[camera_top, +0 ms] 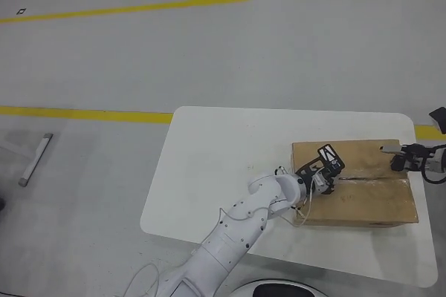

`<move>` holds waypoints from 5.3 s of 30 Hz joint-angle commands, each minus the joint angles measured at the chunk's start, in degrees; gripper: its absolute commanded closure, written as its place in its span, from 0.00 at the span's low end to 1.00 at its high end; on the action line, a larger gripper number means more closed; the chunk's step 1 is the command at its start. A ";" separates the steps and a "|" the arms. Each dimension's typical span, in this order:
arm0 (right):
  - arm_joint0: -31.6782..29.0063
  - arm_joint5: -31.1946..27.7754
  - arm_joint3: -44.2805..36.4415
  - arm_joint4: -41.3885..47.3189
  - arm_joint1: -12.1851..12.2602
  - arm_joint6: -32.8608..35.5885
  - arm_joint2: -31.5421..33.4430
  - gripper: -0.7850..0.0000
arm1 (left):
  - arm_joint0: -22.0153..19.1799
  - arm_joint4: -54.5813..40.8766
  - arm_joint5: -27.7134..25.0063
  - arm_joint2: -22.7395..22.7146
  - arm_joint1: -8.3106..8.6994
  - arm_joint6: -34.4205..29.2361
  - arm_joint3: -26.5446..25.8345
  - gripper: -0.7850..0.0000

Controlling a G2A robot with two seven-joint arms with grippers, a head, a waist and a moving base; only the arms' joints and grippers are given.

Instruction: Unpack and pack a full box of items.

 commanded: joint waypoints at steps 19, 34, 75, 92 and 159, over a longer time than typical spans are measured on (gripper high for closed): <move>5.04 10.48 -0.97 -6.37 1.59 12.96 -2.12 1.00 | 0.06 0.38 -0.58 -0.94 -0.01 0.08 0.17 1.00; 7.97 13.53 1.95 -7.25 4.52 17.80 -5.71 1.00 | -0.35 0.30 -1.12 -1.06 -0.29 0.21 1.26 1.00; 8.25 16.79 -1.82 -14.97 5.89 13.49 -9.80 1.00 | 0.21 -2.83 -5.75 -2.18 -0.33 -1.27 -8.90 1.00; 9.40 16.32 -0.86 -13.85 6.04 13.39 -11.06 1.00 | 0.76 -2.37 -5.25 -0.43 -0.80 0.28 -9.17 1.00; -2.13 6.00 11.13 31.04 4.61 5.97 1.92 1.00 | -13.24 -4.91 -4.37 6.95 -12.65 11.54 22.20 0.00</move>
